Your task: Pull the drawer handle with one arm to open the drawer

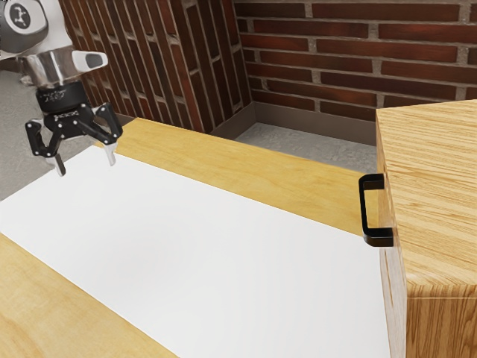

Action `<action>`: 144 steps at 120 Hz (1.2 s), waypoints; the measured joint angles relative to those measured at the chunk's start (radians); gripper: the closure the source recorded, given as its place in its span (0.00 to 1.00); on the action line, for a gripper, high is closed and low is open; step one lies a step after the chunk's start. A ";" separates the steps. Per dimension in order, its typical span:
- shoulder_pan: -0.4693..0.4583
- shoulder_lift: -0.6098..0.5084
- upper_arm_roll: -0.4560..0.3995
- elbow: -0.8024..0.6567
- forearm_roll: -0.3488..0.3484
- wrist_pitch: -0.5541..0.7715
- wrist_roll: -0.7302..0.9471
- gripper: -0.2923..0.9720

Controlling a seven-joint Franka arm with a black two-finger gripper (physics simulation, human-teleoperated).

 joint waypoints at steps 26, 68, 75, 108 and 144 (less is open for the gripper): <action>0.003 0.000 0.001 -0.002 -0.010 0.147 -0.121 0.23; -0.053 -0.196 -0.144 0.094 -0.021 0.203 -0.276 0.23; -0.239 -0.330 -0.159 -0.049 0.042 0.275 -0.308 0.23; -1.208 -0.863 0.231 -0.505 0.458 0.597 -0.486 0.23; -1.405 -0.756 0.392 -0.516 0.553 0.819 -0.706 0.23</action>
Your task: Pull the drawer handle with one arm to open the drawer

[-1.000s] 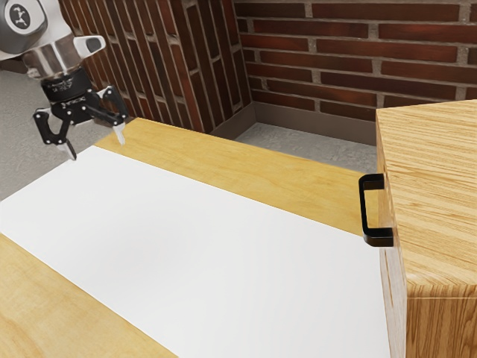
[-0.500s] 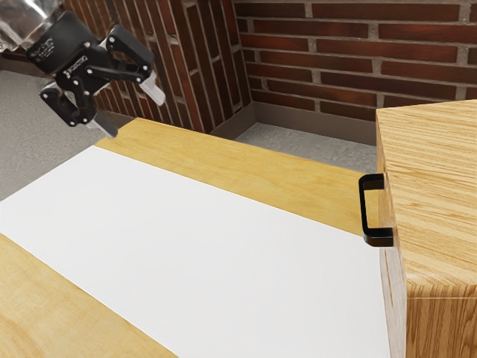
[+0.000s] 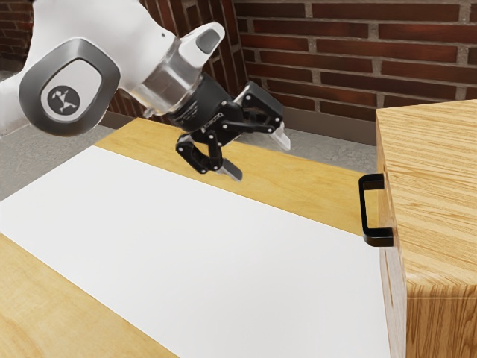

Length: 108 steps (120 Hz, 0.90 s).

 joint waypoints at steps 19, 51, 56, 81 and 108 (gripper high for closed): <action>-0.055 0.044 0.047 0.006 -0.006 0.077 -0.110 0.23; -0.083 0.029 0.041 -0.043 -0.007 0.118 -0.248 0.23; -0.082 0.024 0.033 -0.053 -0.007 0.120 -0.266 0.24; -0.066 0.001 -0.032 -0.090 0.000 0.126 -0.344 0.24; -0.071 -0.003 -0.040 -0.121 0.002 0.147 -0.404 0.24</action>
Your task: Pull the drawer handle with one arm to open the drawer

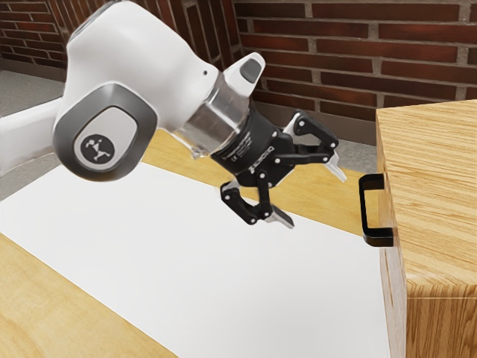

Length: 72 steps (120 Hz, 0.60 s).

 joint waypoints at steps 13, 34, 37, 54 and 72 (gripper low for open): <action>-0.013 0.003 0.000 -0.002 0.001 0.012 -0.022 0.24; -0.023 0.006 0.000 -0.047 0.004 0.015 -0.048 0.24; -0.023 0.006 0.000 -0.053 0.006 0.015 -0.051 0.24; -0.029 0.003 -0.003 -0.060 0.032 0.016 -0.063 0.24; -0.027 -0.006 -0.009 -0.053 0.111 0.017 -0.044 0.24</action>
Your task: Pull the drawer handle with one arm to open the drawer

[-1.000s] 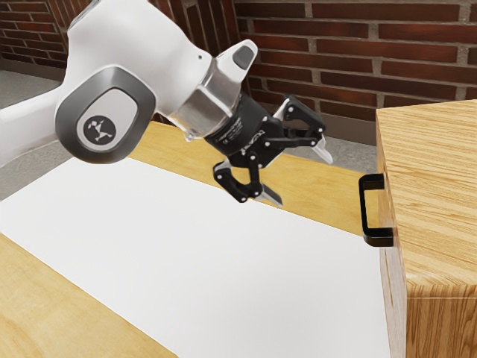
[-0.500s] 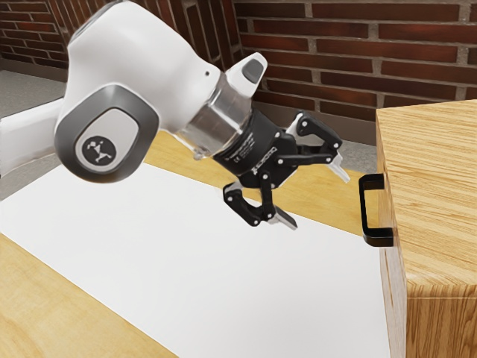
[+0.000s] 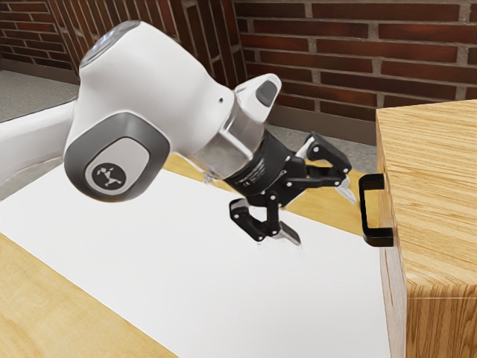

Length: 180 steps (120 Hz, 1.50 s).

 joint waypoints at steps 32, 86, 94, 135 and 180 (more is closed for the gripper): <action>-0.051 -0.024 0.013 0.016 0.056 0.021 0.100 0.24; -0.167 -0.055 0.143 0.048 0.061 0.034 0.244 0.25; -0.174 -0.059 0.147 0.047 0.061 0.034 0.258 0.25; -0.208 -0.064 0.198 0.046 0.063 0.035 0.308 0.25; -0.151 -0.087 0.188 0.038 0.065 0.020 0.342 0.25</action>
